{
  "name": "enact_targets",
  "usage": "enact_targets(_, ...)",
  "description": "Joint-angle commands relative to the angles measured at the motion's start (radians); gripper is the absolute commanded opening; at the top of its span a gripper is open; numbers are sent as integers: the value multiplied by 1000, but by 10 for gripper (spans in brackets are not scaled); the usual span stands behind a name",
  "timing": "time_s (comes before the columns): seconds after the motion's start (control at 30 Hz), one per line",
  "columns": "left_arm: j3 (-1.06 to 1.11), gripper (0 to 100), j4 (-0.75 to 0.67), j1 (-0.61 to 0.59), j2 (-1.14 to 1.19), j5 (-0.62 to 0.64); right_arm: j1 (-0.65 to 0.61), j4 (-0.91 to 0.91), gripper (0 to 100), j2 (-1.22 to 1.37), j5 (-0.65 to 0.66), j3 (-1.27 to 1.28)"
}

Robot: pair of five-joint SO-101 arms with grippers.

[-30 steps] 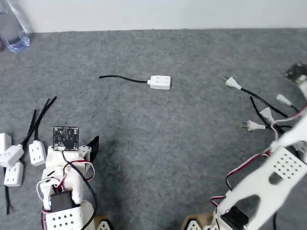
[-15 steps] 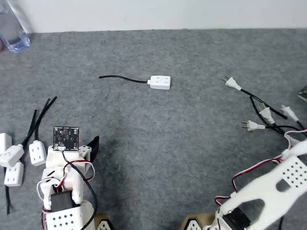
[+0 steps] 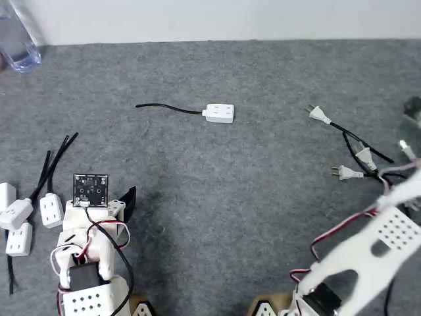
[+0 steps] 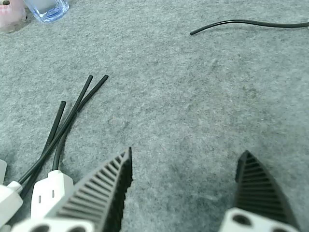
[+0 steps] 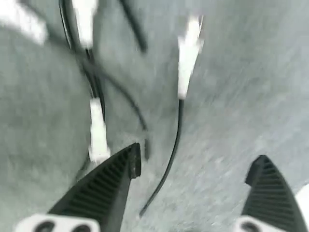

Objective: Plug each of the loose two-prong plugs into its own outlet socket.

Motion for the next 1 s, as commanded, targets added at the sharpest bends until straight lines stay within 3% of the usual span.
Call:
enact_targets(0.0,-5,323,0,6,-11,-8,-142,44,277,-139,-160,-14)
enact_targets(0.4,-5,323,0,9,-11,-8,-599,39,262,-177,-509,-9)
enact_targets(0.63,-5,323,3,9,-11,-8,-878,-97,262,-18,-451,-17)
enact_targets(0.97,-5,323,11,11,-11,-8,-923,-283,262,99,-382,-15)
